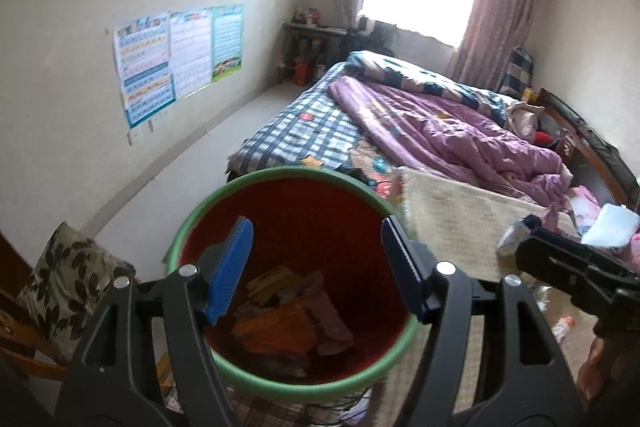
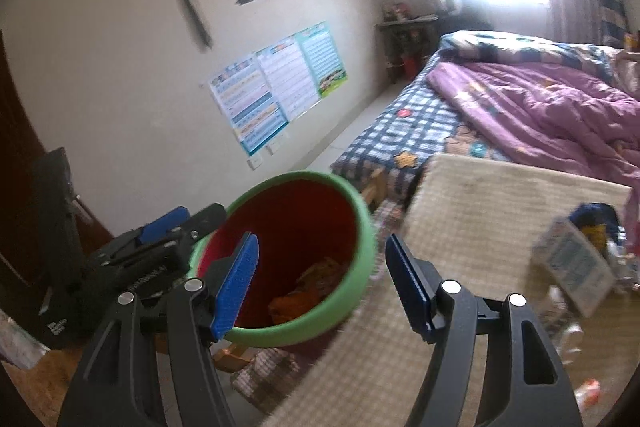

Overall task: Collect trash
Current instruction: 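Grasp crumpled newspaper with the left gripper while the right grasps a pink wrapper, then carry both held wrappers over the red bucket and open both grippers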

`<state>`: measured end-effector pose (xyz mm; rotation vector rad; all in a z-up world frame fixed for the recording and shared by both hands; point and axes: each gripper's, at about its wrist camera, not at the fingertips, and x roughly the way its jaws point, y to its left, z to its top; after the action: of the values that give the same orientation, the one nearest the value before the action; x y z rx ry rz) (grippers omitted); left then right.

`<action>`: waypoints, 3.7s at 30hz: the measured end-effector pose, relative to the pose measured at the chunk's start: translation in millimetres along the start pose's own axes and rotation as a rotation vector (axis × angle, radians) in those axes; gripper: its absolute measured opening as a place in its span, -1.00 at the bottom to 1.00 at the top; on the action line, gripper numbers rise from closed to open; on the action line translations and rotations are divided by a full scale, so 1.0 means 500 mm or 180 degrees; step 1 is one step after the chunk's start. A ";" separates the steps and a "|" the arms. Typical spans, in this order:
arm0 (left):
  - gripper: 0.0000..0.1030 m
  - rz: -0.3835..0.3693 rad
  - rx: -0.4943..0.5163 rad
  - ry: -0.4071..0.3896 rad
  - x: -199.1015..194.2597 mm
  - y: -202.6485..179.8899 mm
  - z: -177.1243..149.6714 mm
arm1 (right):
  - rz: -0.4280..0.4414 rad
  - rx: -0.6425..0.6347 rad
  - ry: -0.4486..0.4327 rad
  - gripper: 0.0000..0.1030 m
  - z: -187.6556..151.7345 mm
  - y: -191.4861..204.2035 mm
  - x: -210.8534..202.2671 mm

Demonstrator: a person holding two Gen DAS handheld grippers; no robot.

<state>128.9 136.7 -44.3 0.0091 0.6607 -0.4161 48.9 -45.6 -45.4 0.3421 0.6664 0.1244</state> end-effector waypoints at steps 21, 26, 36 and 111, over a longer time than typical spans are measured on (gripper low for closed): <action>0.24 -0.0321 0.0180 0.0280 -0.002 -0.288 -0.094 | -0.1024 0.0956 -0.0244 0.26 -0.118 -0.432 -0.260; 0.24 -0.0447 0.0144 0.0400 0.015 -0.344 -0.115 | -0.1022 0.0999 -0.0197 0.26 -0.138 -0.491 -0.286; 0.24 -0.0717 0.0147 0.1042 0.140 -0.456 -0.158 | -0.0966 0.0985 -0.0182 0.26 -0.125 -0.544 -0.288; -0.14 -0.0585 -0.0148 0.1114 0.142 -0.388 -0.150 | -0.0616 0.0559 -0.0089 -0.83 -0.025 -0.507 -0.251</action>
<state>61.3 -57.4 -122.4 -0.0236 1.0207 -0.5830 -56.0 -307.4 -69.8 0.4450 0.6808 -0.1240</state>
